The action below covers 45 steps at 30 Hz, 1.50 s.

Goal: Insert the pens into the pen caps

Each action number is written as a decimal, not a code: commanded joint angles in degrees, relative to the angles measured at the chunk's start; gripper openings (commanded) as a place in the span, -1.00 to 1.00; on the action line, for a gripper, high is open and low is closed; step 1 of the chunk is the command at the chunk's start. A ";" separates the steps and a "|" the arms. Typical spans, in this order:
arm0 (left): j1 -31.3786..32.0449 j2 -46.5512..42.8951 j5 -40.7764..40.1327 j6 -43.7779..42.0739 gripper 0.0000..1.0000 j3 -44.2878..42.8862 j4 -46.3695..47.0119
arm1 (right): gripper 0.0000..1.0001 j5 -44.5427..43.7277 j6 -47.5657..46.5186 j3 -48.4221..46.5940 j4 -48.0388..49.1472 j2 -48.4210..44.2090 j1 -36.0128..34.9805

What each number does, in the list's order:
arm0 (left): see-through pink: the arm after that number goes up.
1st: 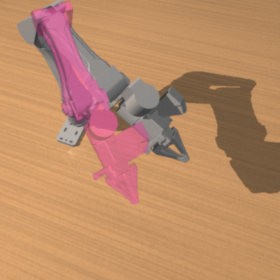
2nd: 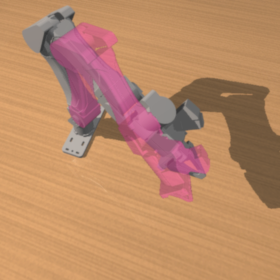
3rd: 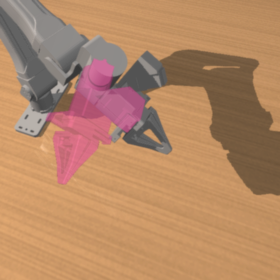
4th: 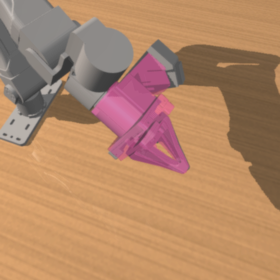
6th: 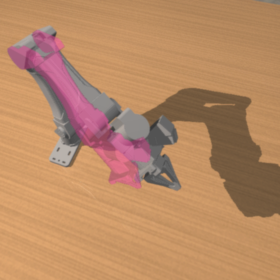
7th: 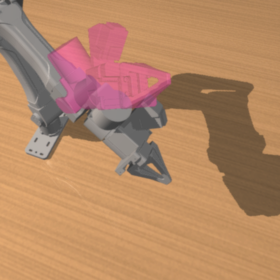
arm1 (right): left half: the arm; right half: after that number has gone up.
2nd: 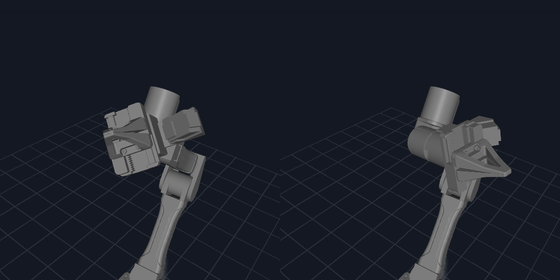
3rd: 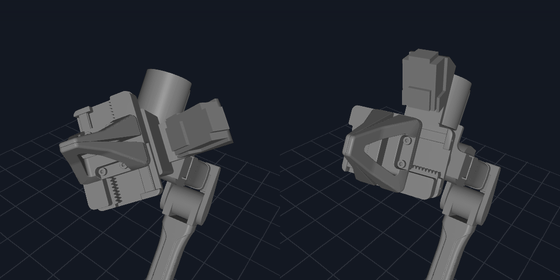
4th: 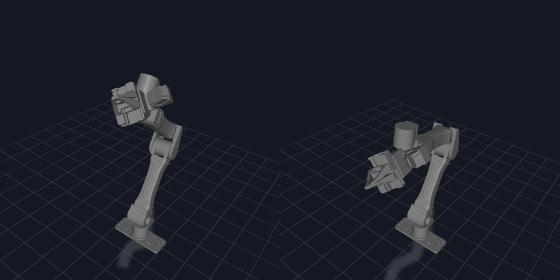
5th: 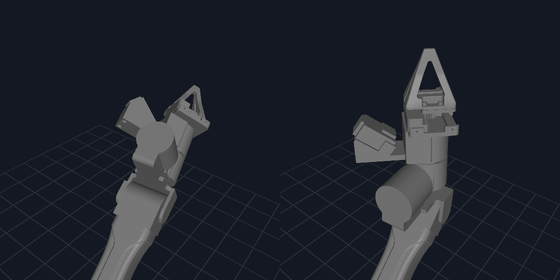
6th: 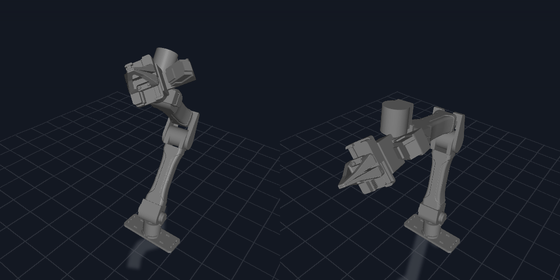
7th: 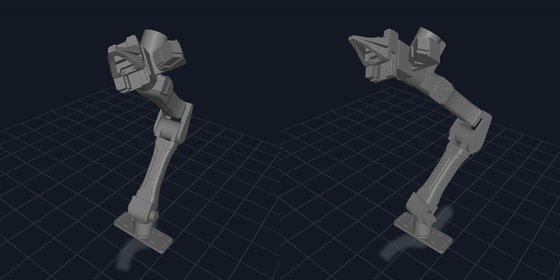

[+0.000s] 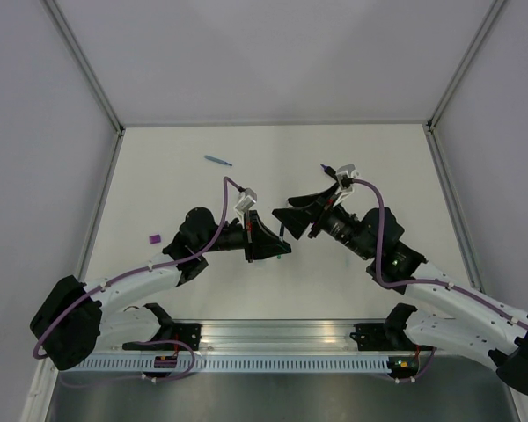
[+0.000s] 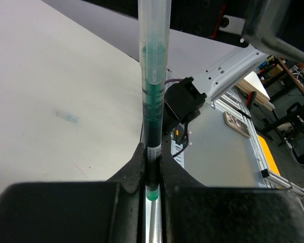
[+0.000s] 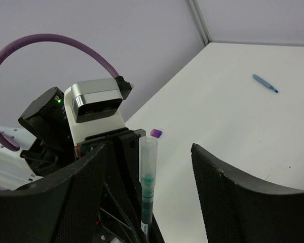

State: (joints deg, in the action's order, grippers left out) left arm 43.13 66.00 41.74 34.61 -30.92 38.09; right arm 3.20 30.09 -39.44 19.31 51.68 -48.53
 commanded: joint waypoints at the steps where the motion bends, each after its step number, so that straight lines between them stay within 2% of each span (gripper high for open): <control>1: -0.07 0.27 2.30 0.19 -0.95 -1.34 3.93 | 0.45 -1.09 -1.70 -3.71 -0.24 1.05 0.02; 8: -0.07 0.62 3.00 0.11 -0.95 -1.43 4.28 | 0.36 -1.62 -1.78 -4.50 0.11 1.41 -0.07; 16: -0.07 0.62 3.18 0.11 -0.95 -1.43 4.28 | 0.16 -1.97 -2.05 -3.80 -0.06 0.44 0.02; 20: -0.07 0.54 2.91 0.89 -0.95 -1.08 5.06 | -0.27 0.04 -0.04 -0.91 1.94 0.26 -0.07; 21: -0.07 0.45 2.83 1.25 -0.95 -0.90 5.50 | -0.53 0.75 0.67 1.54 3.00 -0.09 -0.07; 22: -0.07 0.27 2.74 1.68 -0.95 -0.81 5.94 | -0.67 1.36 1.37 2.78 4.75 -0.18 -0.07; 23: -0.07 -0.25 2.39 2.21 -0.95 -0.38 6.90 | -0.96 2.41 2.77 5.05 5.47 -0.18 -0.07; 24: -0.07 -0.60 1.95 2.39 -0.95 -0.11 7.44 | -1.00 3.03 3.57 6.12 6.34 -0.09 -0.07; 32: -0.24 -3.77 -3.76 3.89 -0.95 -1.86 6.48 | -1.00 7.17 4.90 8.68 5.66 -0.18 -0.07; 36: -0.68 -4.65 -7.01 1.78 -0.95 -5.63 1.04 | -1.00 8.92 5.95 9.99 4.95 0.43 -0.07; 38: -1.03 -4.30 -7.63 0.99 -0.95 -7.13 -2.04 | -1.00 10.94 7.26 10.96 5.82 0.79 -0.24; 45: -1.74 -1.49 -9.21 0.46 -0.95 -12.93 -3.37 | -1.00 13.76 10.17 13.60 7.67 0.70 -0.07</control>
State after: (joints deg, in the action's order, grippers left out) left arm 43.53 64.47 42.72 35.86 -35.46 25.52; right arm 5.56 38.33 -30.06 35.40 51.42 -46.61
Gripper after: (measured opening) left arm 0.086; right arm 0.052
